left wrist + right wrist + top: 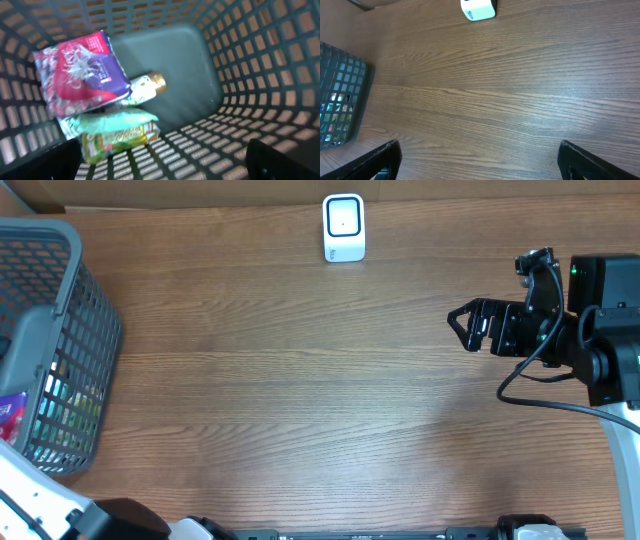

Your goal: Scan the item barcode

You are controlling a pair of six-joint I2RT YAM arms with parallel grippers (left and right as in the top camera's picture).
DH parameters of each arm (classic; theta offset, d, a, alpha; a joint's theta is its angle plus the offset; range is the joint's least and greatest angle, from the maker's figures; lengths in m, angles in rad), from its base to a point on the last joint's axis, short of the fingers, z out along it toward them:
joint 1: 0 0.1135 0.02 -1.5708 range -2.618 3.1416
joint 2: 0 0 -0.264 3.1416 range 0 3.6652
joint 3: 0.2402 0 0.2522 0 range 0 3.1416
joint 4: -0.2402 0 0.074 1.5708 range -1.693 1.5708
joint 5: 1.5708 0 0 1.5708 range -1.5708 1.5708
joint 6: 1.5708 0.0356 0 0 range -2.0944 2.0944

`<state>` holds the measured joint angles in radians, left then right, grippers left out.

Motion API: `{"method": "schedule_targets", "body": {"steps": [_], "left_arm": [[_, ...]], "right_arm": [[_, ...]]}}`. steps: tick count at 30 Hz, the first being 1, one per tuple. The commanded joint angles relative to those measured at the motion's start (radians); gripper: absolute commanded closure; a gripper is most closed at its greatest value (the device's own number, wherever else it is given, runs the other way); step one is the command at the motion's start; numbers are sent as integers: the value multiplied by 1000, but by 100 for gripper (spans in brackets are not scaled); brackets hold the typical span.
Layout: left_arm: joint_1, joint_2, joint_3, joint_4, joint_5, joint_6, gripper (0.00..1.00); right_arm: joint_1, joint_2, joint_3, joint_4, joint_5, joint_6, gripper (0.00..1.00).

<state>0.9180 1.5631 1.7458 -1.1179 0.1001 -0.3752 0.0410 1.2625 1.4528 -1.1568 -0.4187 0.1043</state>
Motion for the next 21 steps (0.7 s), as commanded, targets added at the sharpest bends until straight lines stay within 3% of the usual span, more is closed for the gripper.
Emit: {"method": "schedule_targets", "body": {"steps": [1,7,21], "left_arm": [[-2,60,-23,42,6,-2,7],[-10,193,-23,29,24,91,8],[-10,359,-23,-73,-27,156,12]], "right_arm": [[4,-3,27,-1,11,-3,0],[4,-3,27,1,17,-3,0],[4,-3,27,1,17,-3,0]]}}
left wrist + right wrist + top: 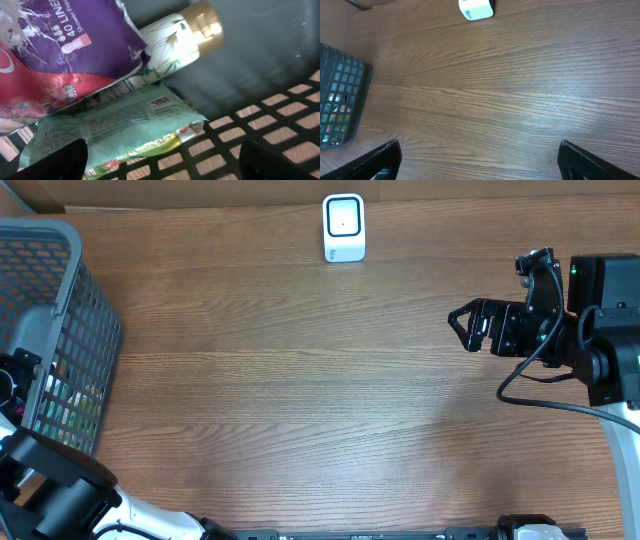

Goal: Scan the item barcode
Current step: 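Reach into the basket and grasp the mint-green packet with left gripper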

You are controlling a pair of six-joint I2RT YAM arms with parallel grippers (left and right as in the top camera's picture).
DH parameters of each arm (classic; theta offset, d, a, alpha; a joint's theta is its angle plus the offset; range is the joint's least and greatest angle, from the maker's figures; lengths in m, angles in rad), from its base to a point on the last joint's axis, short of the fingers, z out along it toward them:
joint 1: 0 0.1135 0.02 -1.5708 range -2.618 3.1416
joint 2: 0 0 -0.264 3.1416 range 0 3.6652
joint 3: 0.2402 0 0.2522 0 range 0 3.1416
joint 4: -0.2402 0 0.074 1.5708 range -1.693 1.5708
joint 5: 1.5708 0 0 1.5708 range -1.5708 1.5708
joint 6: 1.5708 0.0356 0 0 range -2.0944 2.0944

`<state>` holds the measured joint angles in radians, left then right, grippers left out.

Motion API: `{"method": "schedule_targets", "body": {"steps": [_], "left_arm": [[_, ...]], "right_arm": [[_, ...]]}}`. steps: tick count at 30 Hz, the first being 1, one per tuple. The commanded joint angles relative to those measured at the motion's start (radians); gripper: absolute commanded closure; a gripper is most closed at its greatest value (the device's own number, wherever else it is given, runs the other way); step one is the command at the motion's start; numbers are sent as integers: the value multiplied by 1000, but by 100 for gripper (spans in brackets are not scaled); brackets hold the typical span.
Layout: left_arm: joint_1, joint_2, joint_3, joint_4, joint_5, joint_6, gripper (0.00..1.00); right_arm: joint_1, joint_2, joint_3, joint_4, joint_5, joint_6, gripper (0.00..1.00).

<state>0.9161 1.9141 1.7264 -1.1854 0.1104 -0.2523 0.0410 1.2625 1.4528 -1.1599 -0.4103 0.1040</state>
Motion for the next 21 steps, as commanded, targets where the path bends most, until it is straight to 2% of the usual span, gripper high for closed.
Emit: {"method": "schedule_targets", "body": {"steps": [1,8,10,12,15,18,21], "left_arm": [[-8,8,-4,-5,-46,40,13],[-8,8,-4,7,-32,190,13],[-8,8,-3,2,-32,208,14],[-8,8,-4,-6,-40,216,21],[-8,9,-4,-3,-89,224,21],[-8,9,-4,17,-103,246,17],[-8,10,-4,33,-70,322,8]], "right_arm": [[4,-3,27,4,8,-2,0],[4,-3,27,0,8,5,0],[4,-3,26,-5,8,5,0],[4,-3,26,-7,8,5,0],[4,-3,26,-10,8,5,0],[4,-3,26,-9,9,5,0],[4,-1,26,-9,9,4,0]]}}
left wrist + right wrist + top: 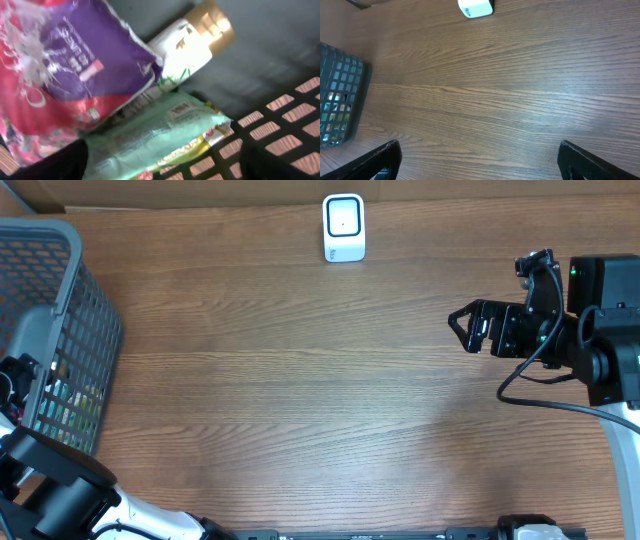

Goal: Scan the item barcode
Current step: 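Reach into the basket and grasp the mint-green packet with left gripper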

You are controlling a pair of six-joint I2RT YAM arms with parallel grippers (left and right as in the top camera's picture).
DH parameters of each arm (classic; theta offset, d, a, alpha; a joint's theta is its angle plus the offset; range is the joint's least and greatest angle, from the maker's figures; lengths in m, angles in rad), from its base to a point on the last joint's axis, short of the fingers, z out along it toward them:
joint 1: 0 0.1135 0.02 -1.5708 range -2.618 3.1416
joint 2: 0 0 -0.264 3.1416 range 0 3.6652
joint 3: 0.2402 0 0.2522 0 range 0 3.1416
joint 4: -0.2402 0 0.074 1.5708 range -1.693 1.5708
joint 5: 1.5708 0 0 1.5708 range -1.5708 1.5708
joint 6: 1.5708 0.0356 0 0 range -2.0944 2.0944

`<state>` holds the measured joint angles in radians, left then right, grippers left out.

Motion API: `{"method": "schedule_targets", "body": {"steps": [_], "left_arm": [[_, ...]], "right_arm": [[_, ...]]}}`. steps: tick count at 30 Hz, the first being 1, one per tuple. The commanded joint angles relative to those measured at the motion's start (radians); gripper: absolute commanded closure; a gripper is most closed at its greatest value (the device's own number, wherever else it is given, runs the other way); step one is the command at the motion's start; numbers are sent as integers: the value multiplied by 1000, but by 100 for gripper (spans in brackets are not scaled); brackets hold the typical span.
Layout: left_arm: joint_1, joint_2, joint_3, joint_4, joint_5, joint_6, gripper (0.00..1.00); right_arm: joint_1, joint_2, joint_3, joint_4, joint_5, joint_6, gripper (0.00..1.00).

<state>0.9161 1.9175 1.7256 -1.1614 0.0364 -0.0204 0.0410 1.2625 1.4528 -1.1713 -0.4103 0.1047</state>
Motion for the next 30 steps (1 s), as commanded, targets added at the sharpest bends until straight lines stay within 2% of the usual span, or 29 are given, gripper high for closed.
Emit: {"method": "schedule_targets", "body": {"steps": [1,7,10,19,20,22,23,25,30], "left_arm": [[-8,7,-3,9,25,118,7],[-9,8,-5,27,61,243,10],[-9,24,-5,21,56,296,16],[-10,121,-5,-32,26,309,24],[-10,125,-5,-34,23,309,28],[-10,126,-4,-29,-14,309,43],[-10,126,-4,-27,-31,309,58],[-10,126,-4,-27,-47,309,95],[-18,126,1,-19,-43,302,96]], "right_arm": [[4,2,26,2,9,4,0],[4,34,26,2,9,4,0],[4,66,26,0,8,4,0],[4,142,26,-18,5,5,0],[4,146,26,-17,5,5,0],[4,148,26,-16,5,5,0],[4,148,26,-15,5,5,0],[4,148,26,-12,5,5,0],[4,148,26,-12,5,5,0]]}}
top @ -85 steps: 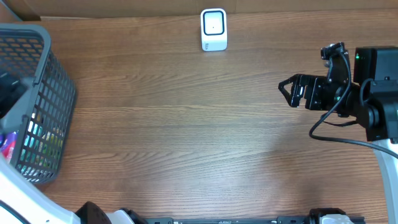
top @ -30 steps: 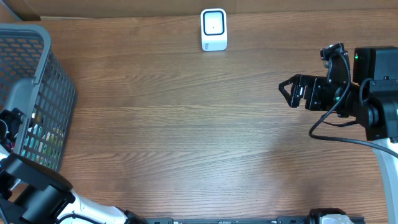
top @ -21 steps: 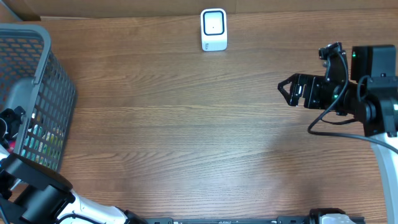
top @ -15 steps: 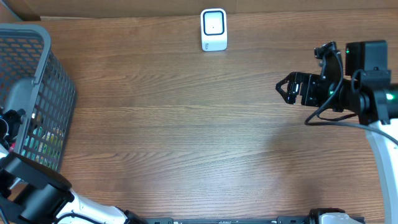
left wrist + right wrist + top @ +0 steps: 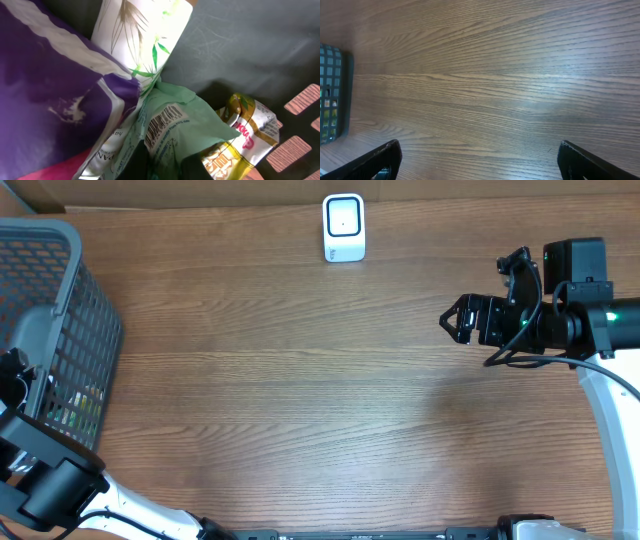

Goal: Scan the item barcode
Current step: 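Reach into the basket and grasp the mint-green packet with left gripper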

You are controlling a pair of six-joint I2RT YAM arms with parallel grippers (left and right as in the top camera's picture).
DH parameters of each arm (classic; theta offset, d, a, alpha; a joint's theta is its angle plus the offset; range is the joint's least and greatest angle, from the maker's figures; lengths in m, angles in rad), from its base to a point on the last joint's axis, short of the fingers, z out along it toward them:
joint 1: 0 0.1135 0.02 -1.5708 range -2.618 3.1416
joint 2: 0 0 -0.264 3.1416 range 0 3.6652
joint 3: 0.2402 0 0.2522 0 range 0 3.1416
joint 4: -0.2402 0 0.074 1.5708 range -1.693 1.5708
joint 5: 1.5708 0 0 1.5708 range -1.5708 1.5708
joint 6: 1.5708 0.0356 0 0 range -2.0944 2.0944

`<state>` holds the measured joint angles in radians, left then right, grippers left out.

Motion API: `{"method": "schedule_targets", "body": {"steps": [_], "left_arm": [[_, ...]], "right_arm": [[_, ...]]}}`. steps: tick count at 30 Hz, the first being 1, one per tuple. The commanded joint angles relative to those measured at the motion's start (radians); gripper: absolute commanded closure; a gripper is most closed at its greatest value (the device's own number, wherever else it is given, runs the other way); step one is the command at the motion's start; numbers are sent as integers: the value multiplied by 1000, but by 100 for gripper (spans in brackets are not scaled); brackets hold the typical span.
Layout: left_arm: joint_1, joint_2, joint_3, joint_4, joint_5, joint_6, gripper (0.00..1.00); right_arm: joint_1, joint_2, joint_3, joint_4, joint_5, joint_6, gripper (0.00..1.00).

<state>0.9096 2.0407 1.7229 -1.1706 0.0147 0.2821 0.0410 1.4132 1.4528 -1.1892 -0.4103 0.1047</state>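
My left gripper [image 5: 162,165] is deep in the grey basket [image 5: 62,240]. Its two dark fingers are drawn in on the pale green packet [image 5: 180,122], whose barcode [image 5: 161,121] faces the camera. The packet lies under a purple and pink packet [image 5: 45,90], beside a white leaf-print bottle [image 5: 142,35] and over a yellow packet [image 5: 245,137]. In the overhead view only the left arm [image 5: 15,380] shows at the basket; its gripper is hidden. The white scanner [image 5: 343,227] stands at the table's far edge. My right gripper [image 5: 456,320] hangs open over the right of the table [image 5: 480,75], with nothing in it.
The basket takes up the table's left end, its mesh wall [image 5: 332,90] showing at the left of the right wrist view. A cardboard edge [image 5: 200,192] runs along the back of the table behind the scanner.
My left gripper is now much closer to the items, and its fingers have come in from wide apart onto the green packet. The right gripper has shifted slightly left and turned; the scanner has left its view.
My left gripper first looked down open on the whole pile in the basket. Then it was lower, open, near the bottle and green packet, and stayed so. Now it is shut on the green packet. The right arm kept still until its small shift now.
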Motion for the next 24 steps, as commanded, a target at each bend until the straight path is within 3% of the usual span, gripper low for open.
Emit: {"method": "schedule_targets", "body": {"steps": [1,7,14,16,19,24], "left_arm": [[-13,3,10,-11,-21,-12,96],[-26,1,162,-68,68,-91,96],[-66,1,558,-198,72,-348,96],[-98,1,718,-249,74,-412,96],[-161,-7,882,-311,87,-418,96],[-343,-43,1069,-452,111,-449,96]], "right_arm": [[4,-3,26,6,5,5,0],[4,-3,26,5,5,5,0],[4,-3,26,6,5,5,0],[4,-3,26,7,5,4,0],[4,-3,26,10,5,4,0],[4,-3,26,13,6,4,0]]}}
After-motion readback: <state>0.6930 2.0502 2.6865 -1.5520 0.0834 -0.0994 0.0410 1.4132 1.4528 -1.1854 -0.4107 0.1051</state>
